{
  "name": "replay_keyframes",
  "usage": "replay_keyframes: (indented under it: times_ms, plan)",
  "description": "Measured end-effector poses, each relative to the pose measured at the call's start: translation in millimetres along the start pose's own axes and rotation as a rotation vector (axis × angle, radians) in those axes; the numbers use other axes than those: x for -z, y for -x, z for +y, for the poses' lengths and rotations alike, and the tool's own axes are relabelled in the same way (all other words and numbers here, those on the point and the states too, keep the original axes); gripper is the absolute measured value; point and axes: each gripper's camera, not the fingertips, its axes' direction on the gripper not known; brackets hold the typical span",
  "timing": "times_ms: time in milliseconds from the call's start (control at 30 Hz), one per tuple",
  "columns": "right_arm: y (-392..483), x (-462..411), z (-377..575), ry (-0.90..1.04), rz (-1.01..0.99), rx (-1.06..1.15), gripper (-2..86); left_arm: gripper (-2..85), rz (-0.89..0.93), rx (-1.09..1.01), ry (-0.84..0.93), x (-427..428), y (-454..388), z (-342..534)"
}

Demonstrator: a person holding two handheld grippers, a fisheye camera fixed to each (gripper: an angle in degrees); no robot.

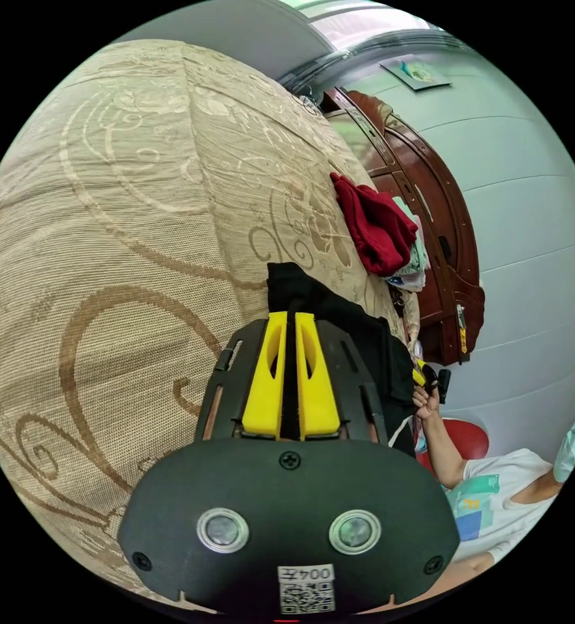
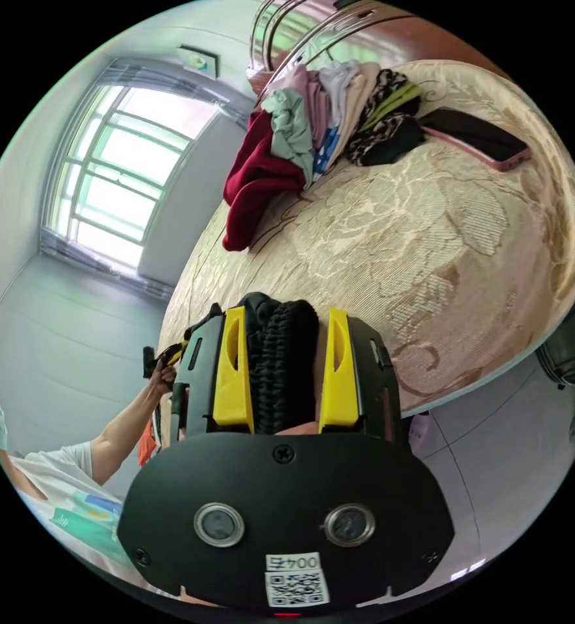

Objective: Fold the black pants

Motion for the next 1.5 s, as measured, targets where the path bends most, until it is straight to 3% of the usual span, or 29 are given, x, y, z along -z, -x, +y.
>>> replay_keyframes:
  times_ms: [200,333,567,900,1200,1333,1400,1500]
  plan:
    - [25,-13,-4,0.047,-0.025,0.05,22.0,5.2,-0.101,-0.022,-0.121,19,-9,14]
    - [45,-24,-8,0.101,-0.048,0.088,21.0,8.1,-0.002,-0.041,-0.014,8,-7,18]
    - [88,-37,-17,0.142,0.041,0.142,9.2,4.0,-0.026,-0.026,0.059,-2,-16,19]
    - [189,-64,-46,0.161,0.039,0.298,5.8,2.0,-0.258,-0.061,-0.114,53,-51,63]
    - [332,-170,-94,0.327,0.108,0.505,6.2,2.1,-0.329,0.117,-0.238,133,-20,144]
    - [409,-161,-91,0.239,0.28,0.644,6.4,2.0,-0.155,0.212,-0.363,164,-11,179]
    - [466,-133,-59,0.088,0.424,0.819,7.7,1.8,-0.158,0.207,-0.382,178,-20,197]
    - [513,-117,-7,0.017,0.453,0.907,11.1,1.6,-0.037,0.169,-0.438,195,-42,237]
